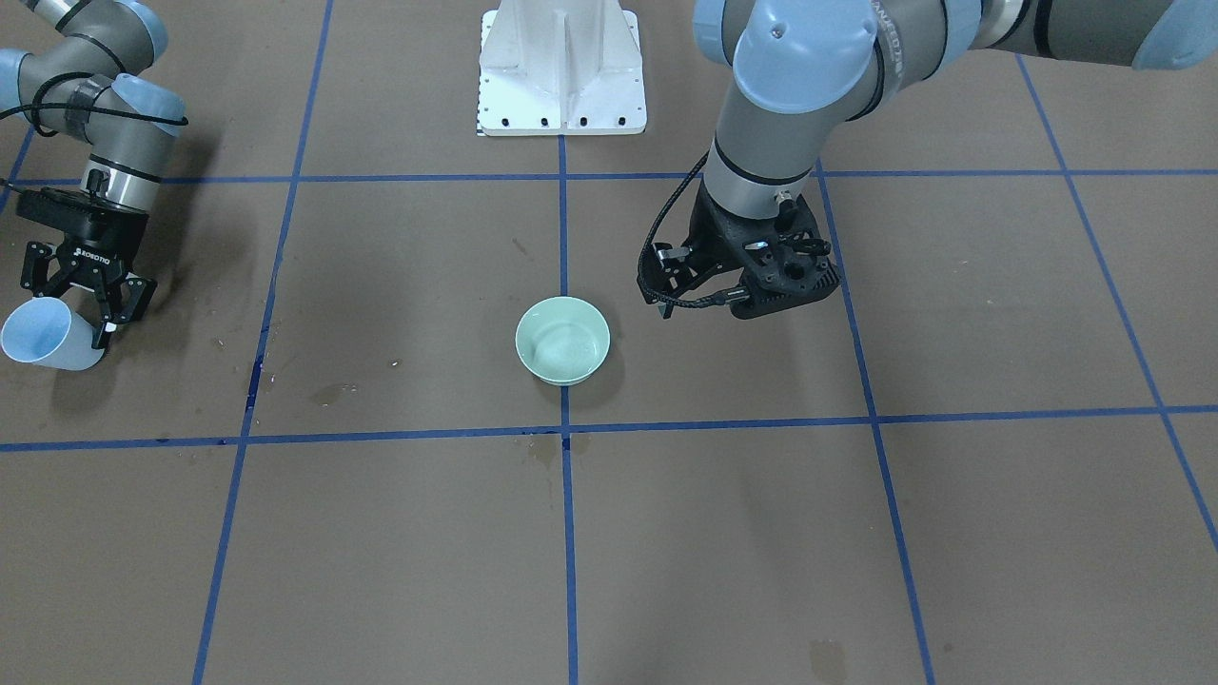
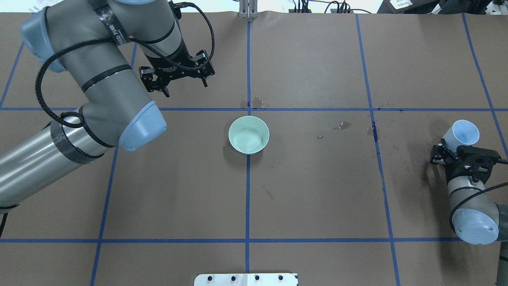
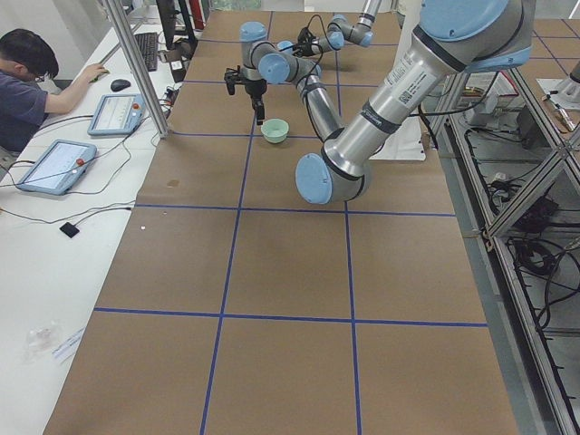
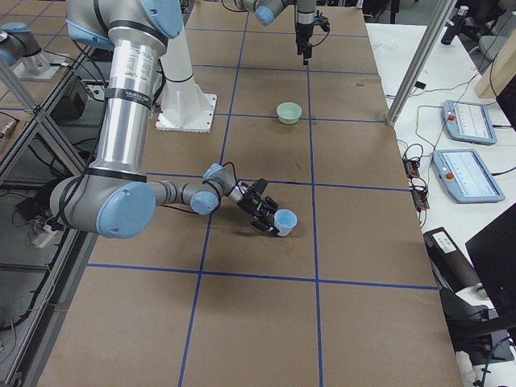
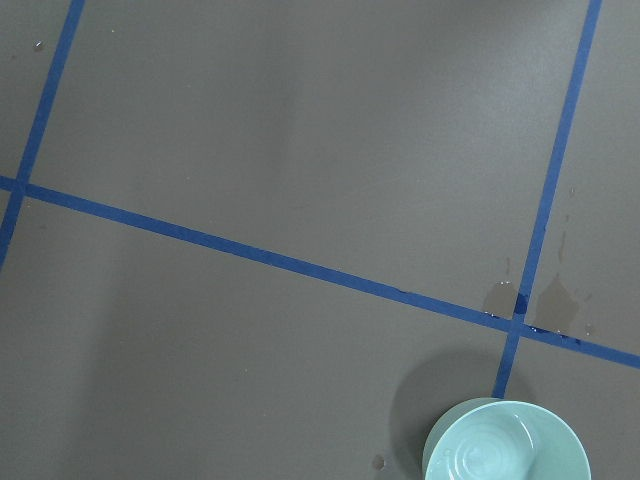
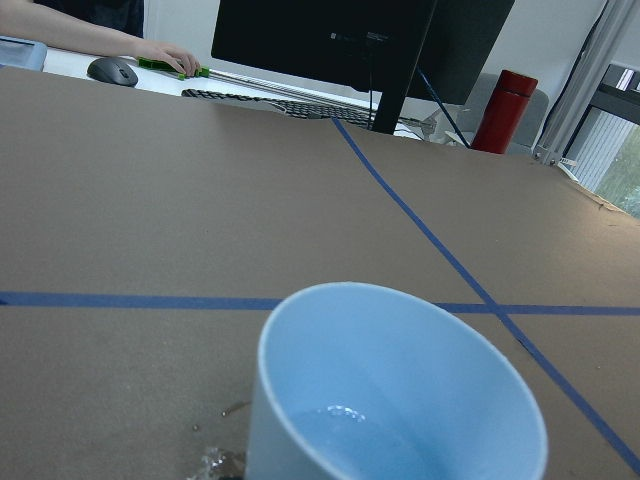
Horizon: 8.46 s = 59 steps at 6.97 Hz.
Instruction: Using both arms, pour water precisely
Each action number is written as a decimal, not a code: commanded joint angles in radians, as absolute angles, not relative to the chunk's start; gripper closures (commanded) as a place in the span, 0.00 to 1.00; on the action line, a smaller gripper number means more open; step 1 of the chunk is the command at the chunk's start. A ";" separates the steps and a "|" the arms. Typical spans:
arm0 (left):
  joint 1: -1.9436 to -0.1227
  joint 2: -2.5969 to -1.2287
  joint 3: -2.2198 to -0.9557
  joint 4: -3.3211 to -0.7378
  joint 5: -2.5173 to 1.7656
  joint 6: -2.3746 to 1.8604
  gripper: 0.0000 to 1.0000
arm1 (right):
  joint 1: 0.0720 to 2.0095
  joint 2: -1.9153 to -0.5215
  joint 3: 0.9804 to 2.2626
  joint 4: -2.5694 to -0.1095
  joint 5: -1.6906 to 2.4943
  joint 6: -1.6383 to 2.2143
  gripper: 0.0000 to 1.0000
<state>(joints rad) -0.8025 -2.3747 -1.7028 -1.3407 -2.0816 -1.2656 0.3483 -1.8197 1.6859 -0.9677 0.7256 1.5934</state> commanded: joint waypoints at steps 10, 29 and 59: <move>-0.801 -2.369 -1.700 -1.341 -2.083 -1.266 0.00 | 0.400 -1.804 1.698 -0.567 0.710 1.370 1.00; -0.979 -2.099 -1.890 -1.333 -2.094 -0.862 0.00 | 0.408 -1.224 1.844 -0.915 1.466 0.399 1.00; -0.992 -2.083 -1.896 -1.331 -2.095 -0.844 0.00 | 0.502 -0.865 1.771 -1.662 1.632 0.102 1.00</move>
<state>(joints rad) -0.9925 -2.0826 -1.8960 -1.3317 -2.0954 -0.8425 0.4988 -0.7884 1.7052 -1.7553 1.6218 0.0254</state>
